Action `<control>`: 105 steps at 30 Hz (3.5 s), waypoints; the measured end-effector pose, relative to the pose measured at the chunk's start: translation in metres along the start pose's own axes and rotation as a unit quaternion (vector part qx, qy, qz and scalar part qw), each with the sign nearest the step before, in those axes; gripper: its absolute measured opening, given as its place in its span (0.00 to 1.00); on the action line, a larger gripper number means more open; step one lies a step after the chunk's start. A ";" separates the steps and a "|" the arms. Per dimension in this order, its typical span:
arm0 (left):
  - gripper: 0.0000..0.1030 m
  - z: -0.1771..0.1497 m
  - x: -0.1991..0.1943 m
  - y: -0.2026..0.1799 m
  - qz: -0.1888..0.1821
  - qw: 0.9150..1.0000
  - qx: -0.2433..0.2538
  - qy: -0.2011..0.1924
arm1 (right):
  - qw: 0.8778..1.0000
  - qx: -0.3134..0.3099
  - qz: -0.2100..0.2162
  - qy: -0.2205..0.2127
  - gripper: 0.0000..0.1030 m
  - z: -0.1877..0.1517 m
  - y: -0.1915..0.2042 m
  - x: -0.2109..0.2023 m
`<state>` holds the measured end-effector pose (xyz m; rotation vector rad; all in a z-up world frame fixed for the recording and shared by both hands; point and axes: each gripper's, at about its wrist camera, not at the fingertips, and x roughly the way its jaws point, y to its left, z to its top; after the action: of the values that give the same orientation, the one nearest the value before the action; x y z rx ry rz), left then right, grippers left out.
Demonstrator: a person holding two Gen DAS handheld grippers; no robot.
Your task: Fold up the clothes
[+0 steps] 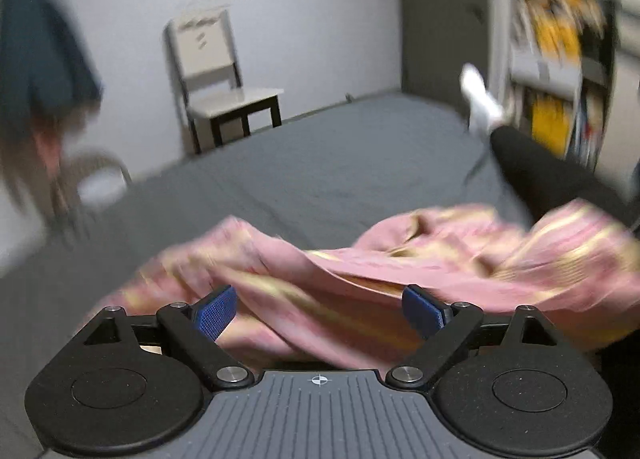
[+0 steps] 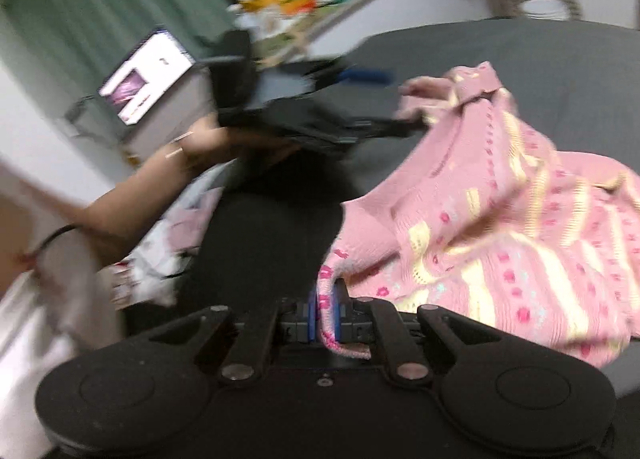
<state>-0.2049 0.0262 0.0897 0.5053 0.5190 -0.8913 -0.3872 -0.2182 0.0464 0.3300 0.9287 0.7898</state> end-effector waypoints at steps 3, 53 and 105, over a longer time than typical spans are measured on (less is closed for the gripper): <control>0.88 0.010 0.010 -0.005 0.027 0.986 0.167 0.012 | 1.000 0.003 0.010 -0.011 0.08 -0.002 0.000 -0.023; 0.61 -0.021 -0.047 0.006 0.095 0.966 0.241 0.027 | 0.969 0.191 0.040 -0.154 0.07 0.069 -0.084 0.067; 0.62 -0.050 -0.099 -0.005 0.034 0.994 0.096 0.042 | 0.974 0.151 0.004 -0.169 0.06 0.056 -0.034 0.084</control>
<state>-0.2712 0.1125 0.1107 0.7335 0.4917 -0.8624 -0.2961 -0.1760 0.0095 0.7128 0.7227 0.5747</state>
